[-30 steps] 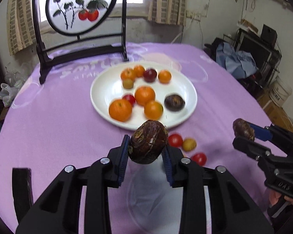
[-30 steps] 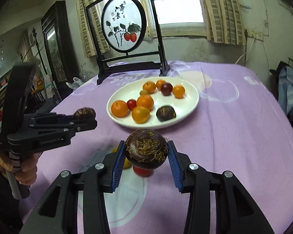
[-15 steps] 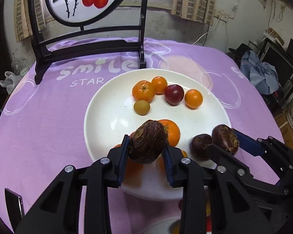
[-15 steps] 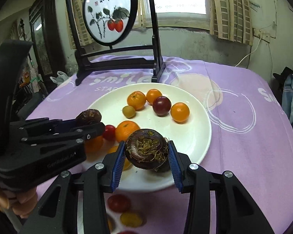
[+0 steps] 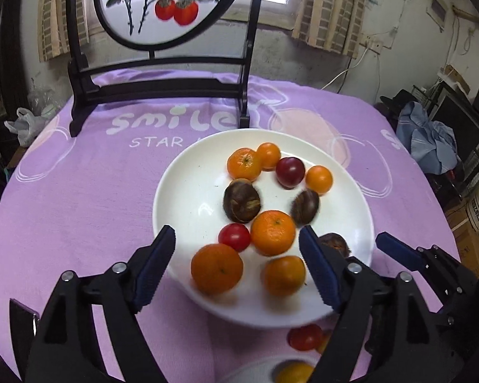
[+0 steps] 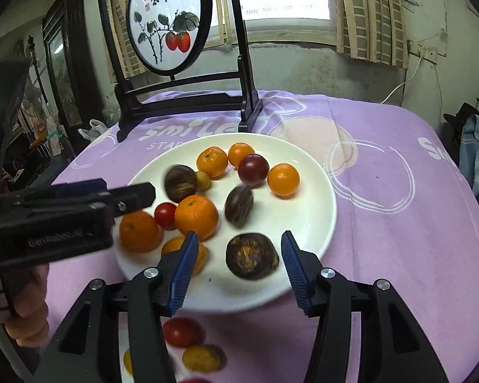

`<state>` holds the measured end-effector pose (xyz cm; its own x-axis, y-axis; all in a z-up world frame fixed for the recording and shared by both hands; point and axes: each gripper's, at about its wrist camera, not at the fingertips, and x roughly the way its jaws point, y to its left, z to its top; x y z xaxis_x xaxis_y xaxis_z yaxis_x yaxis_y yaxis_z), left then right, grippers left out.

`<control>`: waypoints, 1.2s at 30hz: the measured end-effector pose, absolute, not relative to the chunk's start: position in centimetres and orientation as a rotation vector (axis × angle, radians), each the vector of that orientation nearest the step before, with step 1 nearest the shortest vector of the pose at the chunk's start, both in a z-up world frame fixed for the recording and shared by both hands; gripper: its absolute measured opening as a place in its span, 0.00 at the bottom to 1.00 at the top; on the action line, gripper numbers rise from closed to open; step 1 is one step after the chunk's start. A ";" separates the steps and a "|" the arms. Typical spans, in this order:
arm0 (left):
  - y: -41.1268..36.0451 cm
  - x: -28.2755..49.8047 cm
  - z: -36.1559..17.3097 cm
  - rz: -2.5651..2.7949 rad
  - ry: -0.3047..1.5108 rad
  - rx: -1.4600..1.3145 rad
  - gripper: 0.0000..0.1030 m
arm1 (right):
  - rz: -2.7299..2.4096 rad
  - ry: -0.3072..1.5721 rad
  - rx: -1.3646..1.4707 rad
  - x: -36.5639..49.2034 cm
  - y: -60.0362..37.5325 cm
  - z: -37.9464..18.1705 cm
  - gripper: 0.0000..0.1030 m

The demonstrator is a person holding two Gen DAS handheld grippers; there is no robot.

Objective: Organize fruits
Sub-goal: 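Carry the passion fruit and date over the white plate and open both tools, then move both open tools back toward the remaining fruits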

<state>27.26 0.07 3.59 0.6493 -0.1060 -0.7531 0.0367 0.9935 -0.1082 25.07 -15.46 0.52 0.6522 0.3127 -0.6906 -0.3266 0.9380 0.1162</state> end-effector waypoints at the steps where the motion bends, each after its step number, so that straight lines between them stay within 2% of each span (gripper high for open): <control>1: 0.0 26.5 4.0 -0.088 0.852 -0.085 0.80 | 0.368 0.782 -0.019 24.5 -15.7 0.6 0.53; 7: -0.3 22.1 4.4 -0.104 0.854 -0.096 0.86 | 0.401 0.786 -0.059 20.4 -16.9 0.6 0.57; 19: 1.3 16.4 -0.8 -0.088 0.961 -0.138 0.88 | 0.454 0.902 -0.174 13.8 -16.6 -3.8 0.57; 36: 1.8 16.3 -1.8 -0.114 0.937 -0.096 0.90 | 0.395 0.921 -0.251 15.7 -13.7 -5.3 0.57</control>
